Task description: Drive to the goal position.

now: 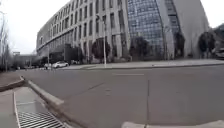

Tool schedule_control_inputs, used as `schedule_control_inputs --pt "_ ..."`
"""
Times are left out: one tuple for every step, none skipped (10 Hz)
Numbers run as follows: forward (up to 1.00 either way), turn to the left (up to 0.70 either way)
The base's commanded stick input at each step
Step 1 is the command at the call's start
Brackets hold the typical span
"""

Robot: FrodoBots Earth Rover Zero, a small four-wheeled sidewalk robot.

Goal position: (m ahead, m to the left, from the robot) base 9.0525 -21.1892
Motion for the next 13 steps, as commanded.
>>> schedule_control_inputs --pt "0.00 -0.70" --pt "0.00 -0.70" --pt "0.00 -0.70" --pt "0.00 -0.70" --pt "0.00 -0.70" --pt "0.00 -0.70" --pt "0.00 -0.70" --pt "0.00 -0.70" --pt "0.00 -0.70" --pt "0.00 -0.70" --pt "0.00 -0.70" --pt "0.00 -0.70" --pt "0.00 -0.70"
